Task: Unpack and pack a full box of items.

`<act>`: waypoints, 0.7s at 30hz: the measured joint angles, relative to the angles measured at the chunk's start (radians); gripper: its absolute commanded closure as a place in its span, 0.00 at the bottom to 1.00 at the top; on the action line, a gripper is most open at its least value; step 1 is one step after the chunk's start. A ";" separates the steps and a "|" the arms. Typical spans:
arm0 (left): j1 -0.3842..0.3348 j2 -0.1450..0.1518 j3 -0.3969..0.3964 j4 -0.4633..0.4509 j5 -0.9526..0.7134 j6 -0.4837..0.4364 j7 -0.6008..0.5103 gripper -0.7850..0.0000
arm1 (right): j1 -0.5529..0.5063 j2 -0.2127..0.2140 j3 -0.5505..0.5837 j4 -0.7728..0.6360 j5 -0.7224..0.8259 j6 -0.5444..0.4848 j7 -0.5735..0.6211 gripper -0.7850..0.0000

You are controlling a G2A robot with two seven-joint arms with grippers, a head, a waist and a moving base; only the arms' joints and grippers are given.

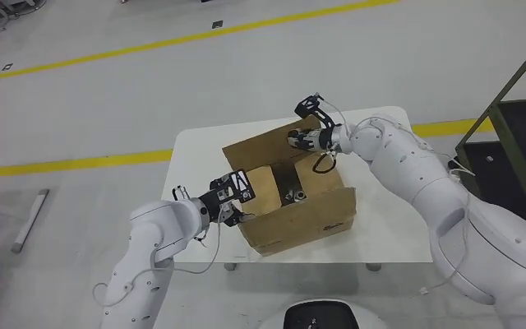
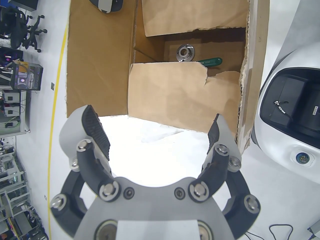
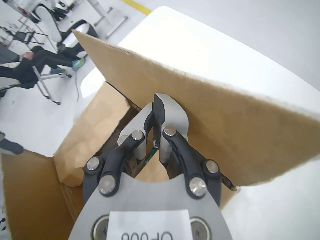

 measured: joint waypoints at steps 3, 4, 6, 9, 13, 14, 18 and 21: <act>0.001 0.002 0.002 0.001 -0.002 0.016 0.007 0.00 | -0.004 0.011 0.013 0.007 0.002 -0.127 -0.010 1.00; 0.000 0.003 0.002 0.001 -0.002 0.018 0.009 0.00 | -0.006 0.015 0.016 0.009 0.000 -0.163 -0.007 1.00; 0.000 0.004 0.005 0.000 -0.003 0.020 0.013 0.00 | -0.013 0.024 0.018 0.006 -0.014 -0.219 0.001 1.00; -0.001 0.007 0.009 -0.003 -0.004 0.023 0.018 0.00 | -0.039 0.045 0.019 -0.059 -0.032 -0.226 0.024 1.00; 0.001 0.010 0.015 -0.009 -0.007 0.017 0.024 0.00 | -0.080 0.095 0.030 -0.186 -0.012 -0.225 0.106 1.00; 0.002 0.011 0.017 -0.011 -0.008 0.015 0.026 0.00 | -0.095 0.113 0.033 -0.227 0.004 -0.225 0.147 1.00; 0.002 0.014 0.022 -0.017 -0.010 0.012 0.030 0.00 | -0.138 0.171 0.050 -0.335 0.075 -0.225 0.288 1.00; 0.001 0.016 0.027 -0.021 -0.010 0.012 0.033 0.00 | -0.174 0.209 0.048 -0.419 0.139 -0.225 0.374 1.00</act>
